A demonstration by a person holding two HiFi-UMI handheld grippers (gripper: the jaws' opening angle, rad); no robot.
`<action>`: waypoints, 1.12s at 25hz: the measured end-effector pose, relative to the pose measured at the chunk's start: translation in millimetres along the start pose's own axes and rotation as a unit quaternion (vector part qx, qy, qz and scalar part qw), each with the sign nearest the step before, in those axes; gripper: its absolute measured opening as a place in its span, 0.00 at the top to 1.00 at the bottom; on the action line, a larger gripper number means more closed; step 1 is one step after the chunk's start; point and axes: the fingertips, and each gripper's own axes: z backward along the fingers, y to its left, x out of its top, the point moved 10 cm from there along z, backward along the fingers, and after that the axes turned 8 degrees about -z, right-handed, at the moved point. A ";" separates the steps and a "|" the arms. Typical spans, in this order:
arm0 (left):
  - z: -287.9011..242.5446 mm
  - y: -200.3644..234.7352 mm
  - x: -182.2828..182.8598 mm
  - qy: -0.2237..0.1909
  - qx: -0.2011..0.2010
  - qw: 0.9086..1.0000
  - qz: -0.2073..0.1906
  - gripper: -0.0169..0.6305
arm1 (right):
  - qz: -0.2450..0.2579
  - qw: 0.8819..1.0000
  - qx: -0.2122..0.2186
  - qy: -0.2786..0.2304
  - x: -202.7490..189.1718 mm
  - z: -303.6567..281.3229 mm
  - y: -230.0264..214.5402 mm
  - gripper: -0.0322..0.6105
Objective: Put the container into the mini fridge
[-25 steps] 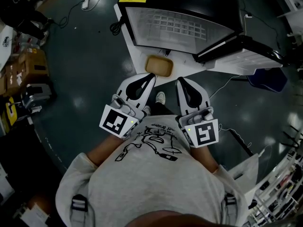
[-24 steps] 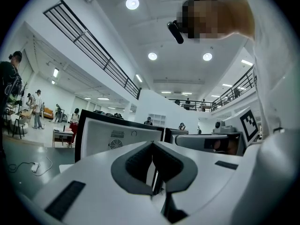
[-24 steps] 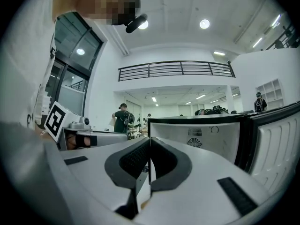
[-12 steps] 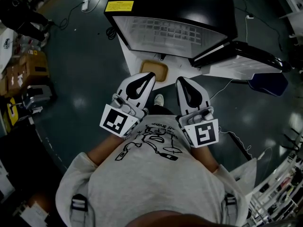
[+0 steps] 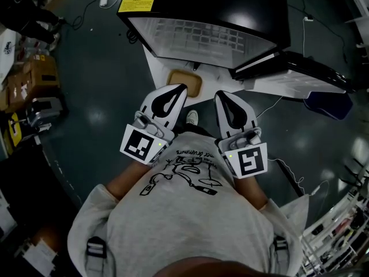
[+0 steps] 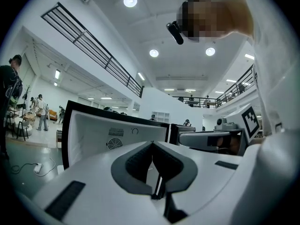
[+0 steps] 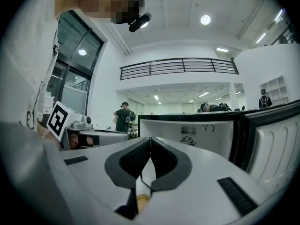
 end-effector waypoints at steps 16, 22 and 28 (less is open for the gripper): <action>13.4 32.5 -21.0 0.041 -0.022 0.999 0.001 0.95 | -0.004 0.999 -0.029 0.016 -16.1 -30.6 24.0 0.91; 15.2 41.3 -35.4 0.057 -0.025 0.998 -0.008 0.95 | -0.013 0.998 -0.028 0.050 -35.7 -36.9 26.4 0.90; 14.8 47.0 -51.4 0.065 -0.027 0.998 -0.005 0.91 | -0.015 0.997 -0.031 0.071 -52.0 -44.7 20.6 0.90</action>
